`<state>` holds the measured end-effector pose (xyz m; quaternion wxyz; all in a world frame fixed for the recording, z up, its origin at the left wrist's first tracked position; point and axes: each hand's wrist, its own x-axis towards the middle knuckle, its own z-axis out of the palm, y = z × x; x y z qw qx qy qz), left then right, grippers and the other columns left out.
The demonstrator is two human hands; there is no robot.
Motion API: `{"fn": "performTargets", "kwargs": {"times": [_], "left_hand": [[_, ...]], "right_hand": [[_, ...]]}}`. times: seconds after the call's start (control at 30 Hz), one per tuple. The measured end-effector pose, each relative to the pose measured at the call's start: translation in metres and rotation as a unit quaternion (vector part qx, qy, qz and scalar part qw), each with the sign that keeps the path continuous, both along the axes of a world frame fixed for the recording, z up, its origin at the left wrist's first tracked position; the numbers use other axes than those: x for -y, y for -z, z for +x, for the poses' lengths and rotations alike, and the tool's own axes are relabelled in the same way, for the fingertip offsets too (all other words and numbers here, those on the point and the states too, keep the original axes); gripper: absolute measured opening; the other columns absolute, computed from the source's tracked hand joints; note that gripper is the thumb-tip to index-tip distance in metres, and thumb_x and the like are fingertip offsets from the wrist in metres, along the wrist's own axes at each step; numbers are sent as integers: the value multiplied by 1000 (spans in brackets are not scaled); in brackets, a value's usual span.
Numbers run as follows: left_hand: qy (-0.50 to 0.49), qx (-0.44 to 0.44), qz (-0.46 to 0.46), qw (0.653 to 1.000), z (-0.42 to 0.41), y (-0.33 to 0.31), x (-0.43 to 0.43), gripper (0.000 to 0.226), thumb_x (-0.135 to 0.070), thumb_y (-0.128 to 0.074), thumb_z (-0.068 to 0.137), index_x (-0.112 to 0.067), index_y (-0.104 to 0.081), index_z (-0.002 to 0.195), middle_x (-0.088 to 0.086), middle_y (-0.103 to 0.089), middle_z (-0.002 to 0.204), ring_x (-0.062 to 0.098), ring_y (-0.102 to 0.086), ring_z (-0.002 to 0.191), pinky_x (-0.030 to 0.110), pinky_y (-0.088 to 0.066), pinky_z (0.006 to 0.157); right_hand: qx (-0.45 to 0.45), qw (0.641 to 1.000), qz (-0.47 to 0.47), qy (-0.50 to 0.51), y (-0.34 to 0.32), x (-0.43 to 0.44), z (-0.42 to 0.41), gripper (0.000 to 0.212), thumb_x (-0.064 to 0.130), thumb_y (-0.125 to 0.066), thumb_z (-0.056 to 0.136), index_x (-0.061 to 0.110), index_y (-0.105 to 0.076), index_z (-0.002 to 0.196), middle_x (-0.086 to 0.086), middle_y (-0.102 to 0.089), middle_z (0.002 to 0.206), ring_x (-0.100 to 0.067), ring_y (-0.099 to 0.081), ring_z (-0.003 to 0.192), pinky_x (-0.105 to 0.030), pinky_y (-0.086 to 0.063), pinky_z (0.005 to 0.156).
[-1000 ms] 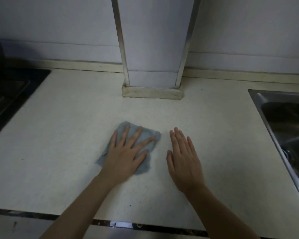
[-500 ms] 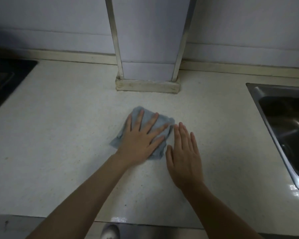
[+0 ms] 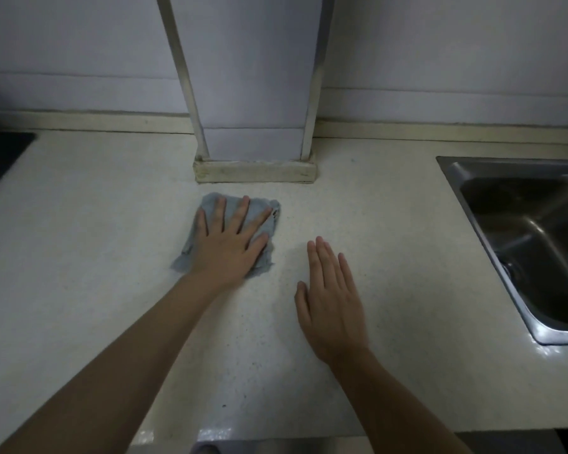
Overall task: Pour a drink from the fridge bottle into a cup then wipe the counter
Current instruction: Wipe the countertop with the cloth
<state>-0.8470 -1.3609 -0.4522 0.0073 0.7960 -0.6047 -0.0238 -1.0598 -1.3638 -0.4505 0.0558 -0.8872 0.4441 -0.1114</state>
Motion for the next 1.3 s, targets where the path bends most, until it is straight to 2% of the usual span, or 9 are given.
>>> {"fn": "performTargets", "kwargs": {"times": [0.17,0.33,0.43,0.6,0.7,0.8,0.93,1.07,1.3], "left_hand": [[95,-10,-13,995,-49,1,-26,61,-61,8,94,-40,17,150,-1,11,164,25,15,150,52,3,121],[151,-38,-26,987,-55,4,-74,57,-54,-5,102,-34,-13,154,0,-10,164,24,-4,151,52,-10,120],[81,-30,-29,996,-25,0,-76,58,-56,-2,99,-36,-8,153,0,-6,164,24,0,151,54,-8,121],[-26,7,-4,1000,-8,-4,-22,57,-62,14,90,-41,23,143,0,18,162,29,16,149,55,8,118],[11,-19,2,1000,-31,-5,7,60,-61,9,88,-42,25,143,-3,20,162,28,20,148,55,8,119],[89,4,9,996,-52,-2,1,58,-62,8,92,-42,29,143,-3,22,162,26,23,147,55,8,119],[170,3,27,985,-50,-3,-33,59,-59,6,94,-39,14,149,-5,16,162,24,21,148,53,7,120],[136,-34,10,990,-24,-11,-57,60,-57,-1,98,-36,-9,153,-6,5,163,22,9,151,51,2,122],[65,6,12,998,-9,-13,-11,68,-61,18,86,-36,10,149,-2,18,161,25,19,149,46,14,119]], "right_hand": [[-1,1000,1,1,2,0,-1,62,39,-11,100,6,-7,152,-12,-11,160,-20,-5,149,-42,-17,120],[11,1000,0,-5,1,0,-2,62,36,-15,99,4,-11,151,-13,-15,159,-22,-9,148,-43,-20,119],[23,1000,8,-1,1,-1,-2,60,30,-19,97,5,-10,151,-12,-16,159,-20,-9,148,-42,-21,119],[18,1000,3,-4,3,0,-1,61,30,-20,98,5,-9,152,-12,-15,159,-19,-8,148,-41,-19,119],[15,1000,1,0,4,1,-1,61,31,-19,98,5,-9,152,-12,-13,160,-19,-6,149,-41,-17,120],[12,1000,2,-4,3,1,-2,61,35,-13,99,5,-8,152,-13,-13,160,-20,-6,149,-42,-17,120],[10,1000,4,-7,-1,-1,-4,61,35,-11,99,3,-12,151,-15,-18,158,-23,-12,148,-43,-23,118],[14,1000,16,-7,-2,-1,-2,60,30,-16,97,4,-12,151,-13,-16,159,-21,-10,148,-42,-21,118],[14,999,28,-21,-5,1,-1,61,27,-26,94,3,-20,150,-13,-22,157,-22,-16,147,-43,-24,118]]}}
